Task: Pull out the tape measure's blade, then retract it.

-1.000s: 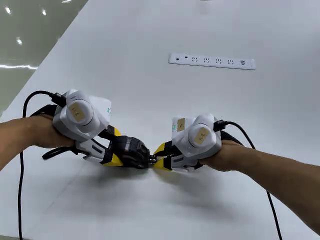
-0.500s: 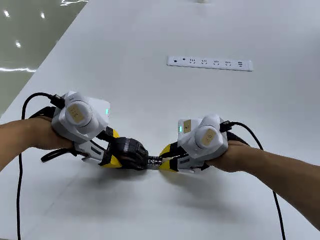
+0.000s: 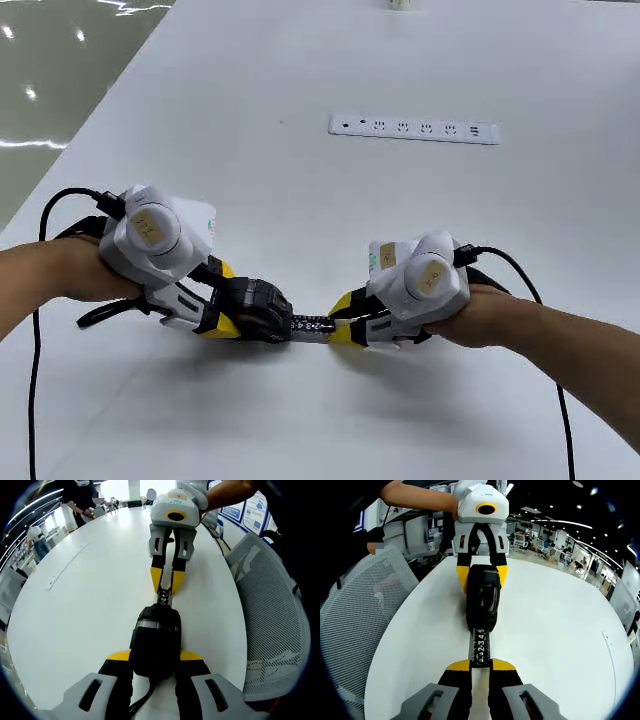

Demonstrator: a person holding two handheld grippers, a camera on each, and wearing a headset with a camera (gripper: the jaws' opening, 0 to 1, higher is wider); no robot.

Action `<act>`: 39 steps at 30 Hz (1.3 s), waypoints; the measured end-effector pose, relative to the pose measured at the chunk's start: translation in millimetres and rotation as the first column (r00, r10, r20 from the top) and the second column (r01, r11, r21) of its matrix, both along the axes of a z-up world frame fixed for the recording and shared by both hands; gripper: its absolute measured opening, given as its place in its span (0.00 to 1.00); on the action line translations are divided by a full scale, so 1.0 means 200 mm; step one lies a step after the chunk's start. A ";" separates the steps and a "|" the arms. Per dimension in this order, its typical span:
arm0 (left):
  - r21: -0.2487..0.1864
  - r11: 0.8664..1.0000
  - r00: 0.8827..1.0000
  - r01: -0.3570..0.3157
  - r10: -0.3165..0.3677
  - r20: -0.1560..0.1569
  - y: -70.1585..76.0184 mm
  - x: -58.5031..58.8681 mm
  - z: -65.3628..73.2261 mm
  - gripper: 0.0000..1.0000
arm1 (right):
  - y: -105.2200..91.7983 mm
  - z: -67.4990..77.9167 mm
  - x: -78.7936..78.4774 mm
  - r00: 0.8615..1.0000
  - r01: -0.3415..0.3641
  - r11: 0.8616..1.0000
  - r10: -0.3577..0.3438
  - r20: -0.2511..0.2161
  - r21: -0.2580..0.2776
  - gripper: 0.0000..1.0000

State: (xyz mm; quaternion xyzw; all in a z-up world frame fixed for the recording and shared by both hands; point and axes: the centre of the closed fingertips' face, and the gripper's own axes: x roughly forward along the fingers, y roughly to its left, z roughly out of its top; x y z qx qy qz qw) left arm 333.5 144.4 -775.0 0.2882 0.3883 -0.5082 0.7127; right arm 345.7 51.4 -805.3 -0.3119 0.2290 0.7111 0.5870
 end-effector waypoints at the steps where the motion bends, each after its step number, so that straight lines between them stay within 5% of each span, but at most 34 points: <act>1: 0.000 1.000 1.000 0.000 0.000 0.000 0.00 0.00 0.00 0.27 | -0.01 0.00 0.00 1.000 0.000 1.000 0.000 0.000 -0.001 0.07; 39: 0.001 1.000 1.000 -0.004 0.004 -0.009 0.01 0.00 0.00 0.27 | -0.32 0.01 0.05 0.998 0.056 0.998 -0.056 0.000 -0.037 0.08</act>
